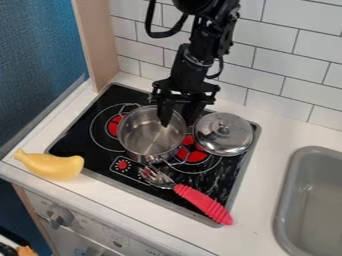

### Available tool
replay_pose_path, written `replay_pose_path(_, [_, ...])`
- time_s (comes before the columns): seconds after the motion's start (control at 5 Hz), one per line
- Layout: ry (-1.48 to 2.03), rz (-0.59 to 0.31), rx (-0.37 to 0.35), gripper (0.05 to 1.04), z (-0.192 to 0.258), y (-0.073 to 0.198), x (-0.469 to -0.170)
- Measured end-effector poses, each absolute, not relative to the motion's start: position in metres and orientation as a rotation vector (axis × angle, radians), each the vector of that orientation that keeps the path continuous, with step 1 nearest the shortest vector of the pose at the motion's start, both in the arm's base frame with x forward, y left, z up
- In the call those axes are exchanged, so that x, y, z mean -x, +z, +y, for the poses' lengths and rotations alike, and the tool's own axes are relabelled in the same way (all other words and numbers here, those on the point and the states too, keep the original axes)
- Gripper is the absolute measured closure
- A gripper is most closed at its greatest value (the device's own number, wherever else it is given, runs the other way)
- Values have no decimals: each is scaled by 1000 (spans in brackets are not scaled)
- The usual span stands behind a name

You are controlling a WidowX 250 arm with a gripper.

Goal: Move the silver pot in between two burner

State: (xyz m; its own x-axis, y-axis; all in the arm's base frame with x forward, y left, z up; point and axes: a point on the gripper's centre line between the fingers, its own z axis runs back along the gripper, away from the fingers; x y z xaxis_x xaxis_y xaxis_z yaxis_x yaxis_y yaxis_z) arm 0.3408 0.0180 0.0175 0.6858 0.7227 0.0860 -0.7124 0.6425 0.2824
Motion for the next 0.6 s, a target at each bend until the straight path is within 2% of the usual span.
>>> replay_pose_path(0.2, [851, 21, -309, 81, 24, 25, -341])
replay_pose_path(0.6, [616, 29, -303, 83, 23, 56, -341])
